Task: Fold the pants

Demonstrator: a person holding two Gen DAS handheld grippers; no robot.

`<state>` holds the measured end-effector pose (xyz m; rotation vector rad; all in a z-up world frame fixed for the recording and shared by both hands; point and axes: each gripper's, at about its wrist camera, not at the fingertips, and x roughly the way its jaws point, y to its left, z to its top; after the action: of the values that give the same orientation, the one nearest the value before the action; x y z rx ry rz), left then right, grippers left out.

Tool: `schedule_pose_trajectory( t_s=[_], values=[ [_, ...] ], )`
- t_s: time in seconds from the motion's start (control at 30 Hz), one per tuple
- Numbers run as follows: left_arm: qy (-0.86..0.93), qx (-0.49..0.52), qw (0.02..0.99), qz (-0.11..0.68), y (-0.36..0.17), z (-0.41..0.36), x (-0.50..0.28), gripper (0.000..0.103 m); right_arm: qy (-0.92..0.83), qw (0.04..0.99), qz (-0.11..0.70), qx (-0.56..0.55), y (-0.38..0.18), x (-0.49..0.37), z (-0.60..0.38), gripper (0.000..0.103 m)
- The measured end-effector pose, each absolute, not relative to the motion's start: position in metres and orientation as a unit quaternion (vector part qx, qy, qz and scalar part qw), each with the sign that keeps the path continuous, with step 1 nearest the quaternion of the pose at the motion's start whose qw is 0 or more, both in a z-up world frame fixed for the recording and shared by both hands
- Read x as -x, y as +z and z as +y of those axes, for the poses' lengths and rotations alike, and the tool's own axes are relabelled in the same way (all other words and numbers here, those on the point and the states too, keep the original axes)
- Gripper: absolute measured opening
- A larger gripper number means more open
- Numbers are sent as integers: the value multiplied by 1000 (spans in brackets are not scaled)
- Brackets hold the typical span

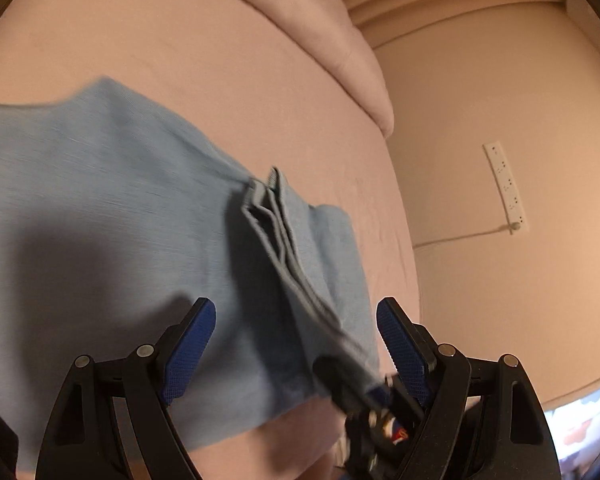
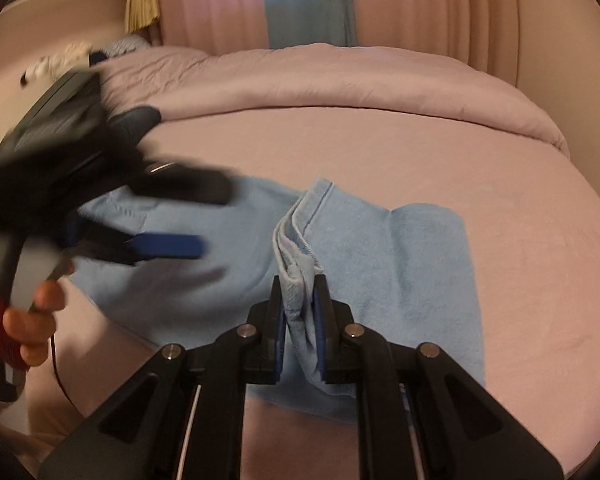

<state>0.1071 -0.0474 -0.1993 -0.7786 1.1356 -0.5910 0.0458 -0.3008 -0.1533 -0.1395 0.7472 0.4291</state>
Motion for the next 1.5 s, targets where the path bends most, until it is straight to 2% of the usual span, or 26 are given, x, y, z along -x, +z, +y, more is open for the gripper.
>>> schedule_pose_trajectory(
  t_s=[0.13,0.2,0.27,0.37,0.43,0.77,1.1,1.23,1.3,1.5],
  values=[
    [-281,345,731,517,-201,-68,-117,82,209,909,354,71,-150,-40,-306,13],
    [-284,340,735,514,-199,-70,-116,67,209,910,350,77,-149,-38,-304,13],
    [-291,330,738,512,-197,-73,-118,35,209,910,346,86,-149,-36,-301,13],
    [-277,313,749,515,-199,-71,-118,18,209,912,338,105,-148,-34,-296,13],
    [-273,320,751,508,-199,-64,-116,14,209,911,333,121,-147,-35,-291,13],
    [-222,288,813,456,-180,-13,-100,12,255,904,292,179,-140,-26,-249,13],
    [-162,280,816,479,-211,23,-97,12,300,870,336,203,-180,-33,-207,16],
    [-124,242,828,491,-208,17,-103,12,312,863,348,192,-183,-46,-204,21],
    [-111,234,831,492,-202,24,-100,12,323,846,386,177,-183,-56,-206,26],
    [-127,155,867,456,-168,13,-78,14,356,855,374,54,-118,-75,-285,28]
  ],
)
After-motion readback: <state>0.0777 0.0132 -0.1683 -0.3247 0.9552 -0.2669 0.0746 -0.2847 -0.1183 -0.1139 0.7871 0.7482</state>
